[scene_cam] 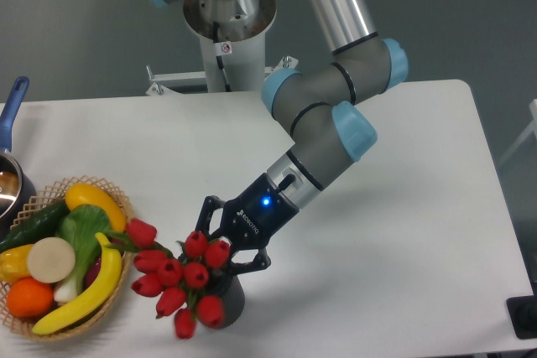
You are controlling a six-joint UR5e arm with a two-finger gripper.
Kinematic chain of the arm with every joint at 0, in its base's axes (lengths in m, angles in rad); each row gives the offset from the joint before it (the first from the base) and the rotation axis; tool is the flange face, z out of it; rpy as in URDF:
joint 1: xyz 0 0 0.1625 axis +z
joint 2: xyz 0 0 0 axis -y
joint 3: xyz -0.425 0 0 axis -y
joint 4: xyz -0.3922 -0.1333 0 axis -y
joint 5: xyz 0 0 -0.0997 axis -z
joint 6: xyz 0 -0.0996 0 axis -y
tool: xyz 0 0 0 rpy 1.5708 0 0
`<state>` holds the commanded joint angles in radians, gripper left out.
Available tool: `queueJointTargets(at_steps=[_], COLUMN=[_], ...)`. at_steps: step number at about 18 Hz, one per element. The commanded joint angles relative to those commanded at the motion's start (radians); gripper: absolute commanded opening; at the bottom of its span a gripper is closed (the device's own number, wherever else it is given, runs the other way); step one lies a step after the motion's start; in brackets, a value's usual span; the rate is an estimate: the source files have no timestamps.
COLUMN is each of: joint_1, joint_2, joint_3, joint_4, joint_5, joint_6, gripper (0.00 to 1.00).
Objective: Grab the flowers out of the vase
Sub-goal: 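Move the open gripper toward the red tulips and lower around their stems, then close the gripper on the tulip stems above the vase rim, then lift the tulip bunch up out of the dark vase and away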
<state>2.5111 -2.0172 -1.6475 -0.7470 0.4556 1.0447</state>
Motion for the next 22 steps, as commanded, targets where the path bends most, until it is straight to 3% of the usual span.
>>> queueJointTargets(at_steps=[11,18,22], joint_1=[0.064,0.087,0.097], joint_2=[0.095,0.097,0.095], joint_3=[0.017,0.109,0.121], joint_4=[0.000,0.000,-0.002], joint_5=[-0.100,-0.166,-0.184], joint_6=[-0.149,-0.258,-0.267], gripper=[0.00,0.00,0.00])
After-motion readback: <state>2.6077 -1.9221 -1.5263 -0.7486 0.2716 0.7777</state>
